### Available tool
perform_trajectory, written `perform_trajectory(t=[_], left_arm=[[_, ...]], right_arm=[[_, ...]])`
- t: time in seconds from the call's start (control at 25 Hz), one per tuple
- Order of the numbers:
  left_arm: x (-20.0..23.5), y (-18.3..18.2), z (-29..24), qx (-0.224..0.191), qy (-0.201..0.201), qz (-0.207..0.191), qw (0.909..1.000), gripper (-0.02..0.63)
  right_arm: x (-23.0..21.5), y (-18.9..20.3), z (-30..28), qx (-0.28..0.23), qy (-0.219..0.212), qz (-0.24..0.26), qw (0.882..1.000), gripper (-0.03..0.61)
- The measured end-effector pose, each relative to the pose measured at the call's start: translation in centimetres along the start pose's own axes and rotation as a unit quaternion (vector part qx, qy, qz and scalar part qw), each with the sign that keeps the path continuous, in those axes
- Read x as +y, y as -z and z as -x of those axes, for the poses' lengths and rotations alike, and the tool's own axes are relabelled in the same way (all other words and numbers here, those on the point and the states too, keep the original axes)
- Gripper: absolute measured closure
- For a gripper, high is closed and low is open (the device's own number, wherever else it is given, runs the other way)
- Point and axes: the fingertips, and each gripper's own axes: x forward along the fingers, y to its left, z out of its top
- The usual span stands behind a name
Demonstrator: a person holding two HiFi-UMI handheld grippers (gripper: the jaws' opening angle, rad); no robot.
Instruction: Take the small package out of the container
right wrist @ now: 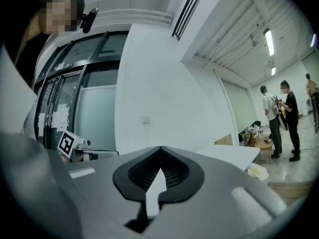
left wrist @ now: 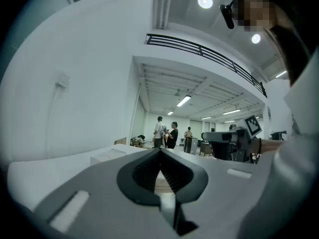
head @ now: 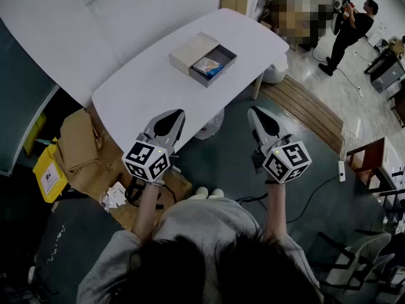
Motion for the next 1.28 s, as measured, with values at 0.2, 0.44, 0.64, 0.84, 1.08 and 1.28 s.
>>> perform_trajectory(t=[0.2,0.44,0.64,0.84,1.08,1.28], left_arm=[[-0.1,0.1,-0.7,0.003,0.001,0.002,1.0,0.618],[-0.3,0.5,-1.9,0.007,-0.001,0.006,1.0,0.618],[-0.8,0.8,-3.3,0.006,-0.007,0.012,0.9999,0.618],[-1.4,1.2,-4.3,0.004,-0.02,0.016,0.9997,0.618],[-2.5,1.8,-5.0,0.008,-0.033,0.018,0.9993,0.618],[-2.6,2.0,-5.8,0.018,-0.038,0.018,0.999,0.618]], right_arm=[[-0.7,0.2,-0.1,0.005,-0.004,-0.012,1.0,0.568],[-1.7,0.5,-0.3,0.01,-0.015,-0.023,1.0,0.566],[-3.0,1.0,-0.1,0.03,-0.036,-0.028,0.998,0.566],[-4.2,1.5,-0.2,0.042,-0.06,-0.039,0.997,0.566],[-4.5,2.2,-0.2,0.059,-0.091,-0.037,0.993,0.566],[-5.2,1.6,-0.7,0.044,-0.098,-0.051,0.993,0.566]])
